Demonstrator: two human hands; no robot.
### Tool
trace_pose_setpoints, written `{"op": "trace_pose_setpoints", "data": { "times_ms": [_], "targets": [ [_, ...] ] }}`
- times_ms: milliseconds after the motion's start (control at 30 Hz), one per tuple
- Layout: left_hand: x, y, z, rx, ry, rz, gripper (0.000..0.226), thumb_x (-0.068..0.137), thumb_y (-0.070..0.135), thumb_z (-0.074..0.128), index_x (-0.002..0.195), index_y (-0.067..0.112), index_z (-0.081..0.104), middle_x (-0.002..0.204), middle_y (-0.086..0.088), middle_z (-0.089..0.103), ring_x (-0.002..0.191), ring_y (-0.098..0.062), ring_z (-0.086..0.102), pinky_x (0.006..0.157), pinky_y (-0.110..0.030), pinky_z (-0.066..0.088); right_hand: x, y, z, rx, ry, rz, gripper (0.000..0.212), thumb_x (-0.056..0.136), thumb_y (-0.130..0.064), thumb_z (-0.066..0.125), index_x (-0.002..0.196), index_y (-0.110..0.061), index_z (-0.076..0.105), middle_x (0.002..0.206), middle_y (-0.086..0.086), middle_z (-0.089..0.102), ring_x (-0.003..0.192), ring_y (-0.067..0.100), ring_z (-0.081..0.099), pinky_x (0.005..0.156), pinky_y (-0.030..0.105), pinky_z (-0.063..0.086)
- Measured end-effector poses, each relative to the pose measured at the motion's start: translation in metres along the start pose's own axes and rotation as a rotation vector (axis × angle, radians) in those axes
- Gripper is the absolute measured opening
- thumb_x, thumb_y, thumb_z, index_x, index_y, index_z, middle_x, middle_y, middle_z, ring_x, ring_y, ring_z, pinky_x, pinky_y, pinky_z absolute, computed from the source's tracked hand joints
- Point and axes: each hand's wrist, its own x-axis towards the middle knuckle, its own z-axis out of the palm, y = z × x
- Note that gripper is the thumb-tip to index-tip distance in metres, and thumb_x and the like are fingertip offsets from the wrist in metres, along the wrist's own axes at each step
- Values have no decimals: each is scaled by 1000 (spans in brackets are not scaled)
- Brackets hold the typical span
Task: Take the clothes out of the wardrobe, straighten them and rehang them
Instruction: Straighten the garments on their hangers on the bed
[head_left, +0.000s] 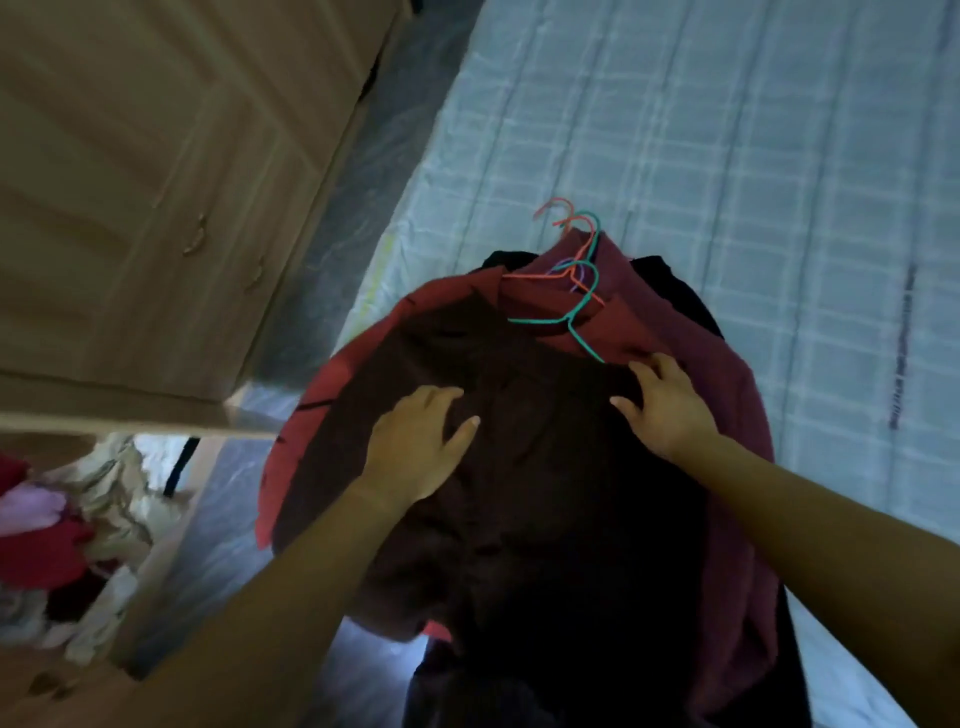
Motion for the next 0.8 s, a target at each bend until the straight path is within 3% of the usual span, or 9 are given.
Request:
{"op": "trace_pose_setpoints", "data": {
  "times_ms": [67, 167, 333, 400, 467, 600, 700, 800],
  "targets": [
    [46, -20, 0, -19, -12, 69, 51, 90, 50, 45, 129, 18, 52, 130, -4, 53, 117, -26, 51, 94, -41, 45, 10, 1, 5, 3, 50, 68, 57, 88, -41, 57, 136, -13, 42, 145, 15, 29, 129, 36, 30, 97, 52, 40],
    [107, -40, 2, 3, -24, 182, 52, 91, 46, 46, 132, 14, 50, 136, -9, 47, 124, -29, 45, 100, -44, 41, 21, -2, 12, 11, -4, 136, 64, 84, -60, 49, 134, -22, 46, 139, 10, 41, 127, 34, 32, 99, 50, 38],
    [167, -44, 17, 114, -85, 461, 64, 86, 57, 39, 139, 21, 44, 145, -10, 40, 134, -32, 35, 105, -54, 34, 23, -14, 18, 38, 46, 243, 51, 83, -48, 62, 129, -27, 51, 132, 1, 45, 126, 26, 29, 95, 50, 39],
    [172, -36, 27, 190, -164, 496, 63, 91, 52, 44, 147, 27, 28, 151, -1, 31, 140, -26, 23, 109, -57, 23, 17, -15, 19, 105, 109, 268, 45, 81, -44, 67, 121, -26, 56, 125, -1, 51, 123, 24, 34, 94, 47, 40],
    [176, -30, 36, 230, -198, 463, 59, 94, 48, 44, 147, 29, 26, 148, 3, 33, 139, -21, 22, 111, -53, 18, 8, -16, 22, 152, 146, 283, 38, 78, -40, 70, 113, -26, 60, 115, 0, 59, 117, 23, 42, 92, 45, 41],
    [182, -18, 30, 198, -158, 492, 33, 95, 42, 46, 121, 24, 54, 117, -1, 54, 117, -24, 44, 89, -40, 35, -7, -20, 22, 229, 261, 218, 24, 77, -26, 73, 98, -19, 65, 97, 4, 64, 100, 25, 51, 81, 31, 40],
    [167, -19, 15, 100, -105, 608, 28, 94, 41, 48, 105, 18, 58, 97, -3, 58, 97, -29, 54, 73, -39, 43, -24, -25, 13, 247, 325, 107, 18, 78, -16, 74, 95, -13, 69, 92, 6, 68, 90, 26, 54, 75, 19, 29],
    [132, -18, -10, -3, -33, 682, 35, 89, 51, 38, 98, 23, 58, 87, 4, 56, 86, -25, 57, 69, -43, 48, -58, -28, 4, 218, 398, -12, 14, 80, -18, 69, 94, -15, 69, 88, 5, 66, 82, 26, 55, 75, 18, 29]
  ]
}}
